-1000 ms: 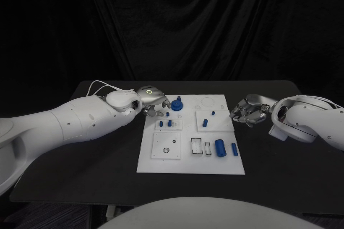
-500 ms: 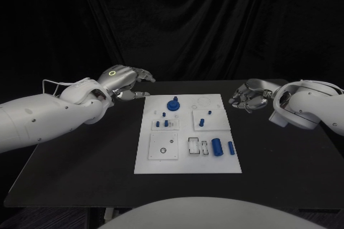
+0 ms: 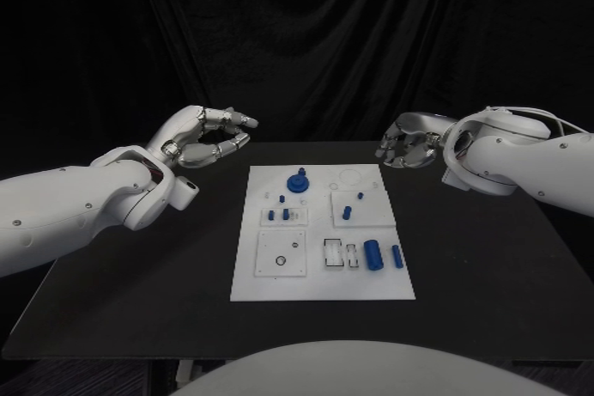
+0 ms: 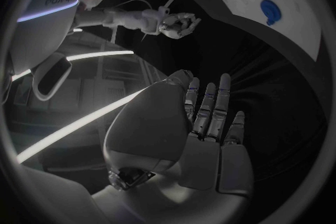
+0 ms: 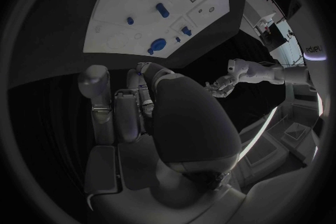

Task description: Assemble the parts on the task board

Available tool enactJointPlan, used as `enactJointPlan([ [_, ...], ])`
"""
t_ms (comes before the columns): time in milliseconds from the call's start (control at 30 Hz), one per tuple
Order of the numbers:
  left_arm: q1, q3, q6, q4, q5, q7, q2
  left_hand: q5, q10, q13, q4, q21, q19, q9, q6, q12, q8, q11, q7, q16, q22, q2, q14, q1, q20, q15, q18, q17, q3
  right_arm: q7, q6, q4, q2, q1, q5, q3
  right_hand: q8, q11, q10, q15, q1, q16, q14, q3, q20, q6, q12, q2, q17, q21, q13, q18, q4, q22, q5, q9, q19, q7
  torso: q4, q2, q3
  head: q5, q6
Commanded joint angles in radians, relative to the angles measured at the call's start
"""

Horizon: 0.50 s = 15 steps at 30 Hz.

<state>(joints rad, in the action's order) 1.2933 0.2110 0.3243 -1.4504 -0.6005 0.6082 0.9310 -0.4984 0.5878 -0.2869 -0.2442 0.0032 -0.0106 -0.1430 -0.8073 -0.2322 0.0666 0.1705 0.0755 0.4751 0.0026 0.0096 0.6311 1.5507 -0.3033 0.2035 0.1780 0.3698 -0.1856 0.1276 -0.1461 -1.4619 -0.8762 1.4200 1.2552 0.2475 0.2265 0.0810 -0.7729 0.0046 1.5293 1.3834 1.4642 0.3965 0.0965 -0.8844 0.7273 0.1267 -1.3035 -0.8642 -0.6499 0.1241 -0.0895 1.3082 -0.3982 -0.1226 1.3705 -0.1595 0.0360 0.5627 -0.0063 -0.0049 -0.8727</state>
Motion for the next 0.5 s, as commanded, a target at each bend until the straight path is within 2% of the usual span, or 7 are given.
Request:
enactJointPlan([
  [33, -0.023, 0.0, -0.195, -0.001, 0.307, 0.17, 0.004, -0.043, -0.024, 0.015, 0.006, -0.003, 0.011, 0.007, 0.0, -0.005, -0.001, 0.005, 0.009, -0.075, -0.003, 0.007, -0.081, 0.03, 0.027, 0.001, -0.041, -0.049, -0.02, 0.016, -0.007, 0.016, 0.017, -0.025, 0.182, 0.0, -0.008, 0.009, 0.032, 0.006, -0.008, 0.014, 0.012, 0.002, 0.006, 0.013, -0.063, 0.006, -0.036, -0.05, 0.059, -0.013, 0.011, 0.115, 0.019, 0.003, -0.002, 0.004, 0.0098, -0.001, -0.007, -0.004, 0.0],
  [67, -0.026, 0.0, -0.201, 0.0, 0.317, 0.175, 0.004, -0.043, -0.024, 0.015, 0.006, -0.003, 0.011, 0.007, 0.0, -0.005, -0.001, 0.005, 0.009, -0.075, -0.003, 0.007, -0.081, 0.03, 0.027, 0.001, -0.041, -0.049, -0.02, 0.015, -0.009, 0.018, 0.019, -0.029, 0.191, 0.0, -0.008, 0.01, 0.035, 0.006, -0.008, 0.013, 0.01, 0.002, 0.007, 0.015, -0.072, 0.007, -0.033, -0.052, 0.068, -0.013, 0.012, 0.115, 0.023, 0.004, -0.005, 0.005, 0.0134, -0.001, -0.0095, -0.011, 0.0],
  [167, -0.044, 0.0, -0.22, 0.003, 0.365, 0.202, 0.004, -0.083, -0.054, 0.031, 0.022, -0.003, 0.011, 0.015, 0.012, -0.001, -0.004, 0.022, 0.013, -0.153, -0.003, 0.003, -0.187, 0.054, 0.089, -0.001, -0.119, -0.094, -0.036, 0.006, -0.025, 0.033, 0.029, -0.051, 0.243, 0.0, -0.011, 0.012, 0.04, 0.008, -0.027, 0.011, 0.005, -0.008, 0.011, 0.022, -0.102, 0.013, -0.026, -0.061, 0.101, -0.011, 0.003, 0.113, 0.074, 0.005, -0.014, 0.013, 0.023, -0.001, -0.0166, -0.026, 0.0],
  [233, -0.054, 0.0, -0.234, 0.006, 0.387, 0.217, 0.004, -0.09, -0.061, 0.035, 0.024, -0.003, 0.011, 0.018, 0.018, -0.002, -0.004, 0.03, 0.016, -0.164, -0.003, 0.003, -0.2, 0.056, 0.086, 0.005, -0.124, -0.104, -0.037, 0.002, -0.037, 0.042, 0.034, -0.065, 0.271, 0.0, -0.011, 0.014, 0.039, 0.008, -0.045, 0.013, 0.004, -0.022, 0.014, 0.023, -0.115, 0.02, -0.025, -0.07, 0.12, -0.011, -0.01, 0.113, 0.115, 0.006, -0.017, 0.015, 0.0294, 0.0, -0.0205, -0.036, 0.0],
  [267, -0.06, 0.0, -0.244, 0.007, 0.402, 0.225, 0.004, -0.095, -0.069, 0.038, 0.023, 1.568, -1.56, 0.02, 0.026, -0.001, -0.006, 0.033, 0.02, -0.189, 1.568, 0.002, -0.235, 0.055, 0.086, 0.007, -0.178, -0.123, -0.038, 0.0, -0.045, 0.047, 0.036, -0.073, 0.286, 0.0, -0.012, 0.015, 0.039, 0.008, -0.047, 0.013, 0.004, -0.024, 0.015, 0.024, -0.117, 0.021, -0.025, -0.071, 0.122, -0.011, -0.011, 0.113, 0.119, 0.006, -0.017, 0.016, 0.032, 0.0, -0.0225, -0.04, 0.0],
  [333, -0.069, 0.0, -0.26, 0.005, 0.432, 0.234, 0.006, -0.101, -0.079, 0.042, 0.024, 1.568, -1.56, 0.023, 0.033, 0.001, -0.007, 0.031, 0.02, -0.207, 1.568, 0.005, -0.262, 0.056, 0.084, 0.009, -0.178, -0.137, -0.041, -0.003, -0.058, 0.057, 0.041, -0.087, 0.305, 0.0, -0.017, 0.016, 0.041, 0.009, -0.055, 0.013, 0.004, -0.033, 0.016, 0.034, -0.123, 0.029, -0.023, -0.074, 0.132, -0.011, -0.018, 0.113, 0.132, 0.008, -0.019, 0.022, 0.0388, 0.001, -0.0256, -0.051, 0.0],
  [500, -0.084, 0.0, -0.329, -0.004, 0.508, 0.237, 0.011, -0.165, -0.104, 0.053, 0.044, 1.568, -1.56, 0.03, 0.051, -0.004, -0.004, 0.023, 0.019, -0.216, 1.568, -0.001, -0.27, 0.07, 0.056, 0.026, -0.178, -0.155, -0.057, -0.009, -0.076, 0.076, 0.05, -0.109, 0.326, 0.0, -0.022, 0.018, 0.044, 0.01, -0.063, 0.012, 0.002, -0.044, 0.018, 0.04, -0.127, 0.038, -0.019, -0.074, 0.14, -0.01, -0.024, 0.112, 0.14, 0.01, -0.022, 0.026, 0.0436, 0.002, -0.0314, -0.054, 0.0],
])
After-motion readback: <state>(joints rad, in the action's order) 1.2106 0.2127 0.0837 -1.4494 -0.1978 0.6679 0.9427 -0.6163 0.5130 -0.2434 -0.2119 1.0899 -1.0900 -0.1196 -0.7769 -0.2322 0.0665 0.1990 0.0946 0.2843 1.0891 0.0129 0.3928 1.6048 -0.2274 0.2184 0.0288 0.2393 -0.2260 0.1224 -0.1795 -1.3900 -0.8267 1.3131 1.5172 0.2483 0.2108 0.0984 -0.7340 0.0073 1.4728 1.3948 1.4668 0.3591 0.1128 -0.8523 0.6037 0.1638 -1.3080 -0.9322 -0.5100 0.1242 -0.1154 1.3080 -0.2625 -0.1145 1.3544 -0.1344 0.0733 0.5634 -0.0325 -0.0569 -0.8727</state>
